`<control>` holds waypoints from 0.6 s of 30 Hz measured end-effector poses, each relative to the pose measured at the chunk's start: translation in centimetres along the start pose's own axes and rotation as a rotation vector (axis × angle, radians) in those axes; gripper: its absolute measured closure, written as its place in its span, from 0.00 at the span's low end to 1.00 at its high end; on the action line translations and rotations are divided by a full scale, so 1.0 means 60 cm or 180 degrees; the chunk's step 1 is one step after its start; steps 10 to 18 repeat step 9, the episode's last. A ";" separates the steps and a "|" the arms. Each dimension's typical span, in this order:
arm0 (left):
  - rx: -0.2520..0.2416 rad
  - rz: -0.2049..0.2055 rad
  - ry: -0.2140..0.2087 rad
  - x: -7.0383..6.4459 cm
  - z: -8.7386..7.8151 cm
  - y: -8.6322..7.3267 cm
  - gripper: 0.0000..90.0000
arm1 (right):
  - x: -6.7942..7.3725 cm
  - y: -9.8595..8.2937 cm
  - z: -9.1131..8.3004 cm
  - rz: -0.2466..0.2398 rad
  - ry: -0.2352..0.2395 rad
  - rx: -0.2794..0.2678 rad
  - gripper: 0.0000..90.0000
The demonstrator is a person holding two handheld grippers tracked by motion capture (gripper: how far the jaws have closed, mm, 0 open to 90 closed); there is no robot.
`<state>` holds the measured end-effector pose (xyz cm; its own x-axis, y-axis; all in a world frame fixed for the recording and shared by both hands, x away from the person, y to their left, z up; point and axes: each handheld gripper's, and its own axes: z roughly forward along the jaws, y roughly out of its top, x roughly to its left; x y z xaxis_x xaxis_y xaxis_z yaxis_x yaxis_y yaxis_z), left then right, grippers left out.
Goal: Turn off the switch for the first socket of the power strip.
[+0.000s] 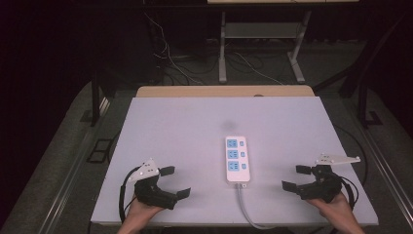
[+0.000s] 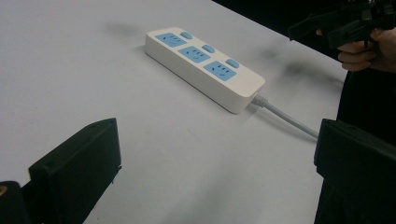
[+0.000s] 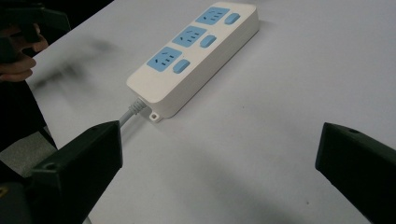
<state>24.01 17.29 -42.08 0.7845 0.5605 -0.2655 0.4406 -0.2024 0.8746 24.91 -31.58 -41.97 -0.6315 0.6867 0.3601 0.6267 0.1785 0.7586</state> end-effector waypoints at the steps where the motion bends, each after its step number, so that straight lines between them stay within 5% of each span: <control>1: 0.0001 0.0000 -0.0001 0.000 0.000 0.000 0.00 | 0.001 -0.002 0.001 0.0004 0.0004 0.0001 0.00; 18: 0.0034 0.0004 -0.0007 0.001 0.002 0.000 0.00 | 0.005 -0.014 0.011 -0.0065 0.0009 0.0027 0.00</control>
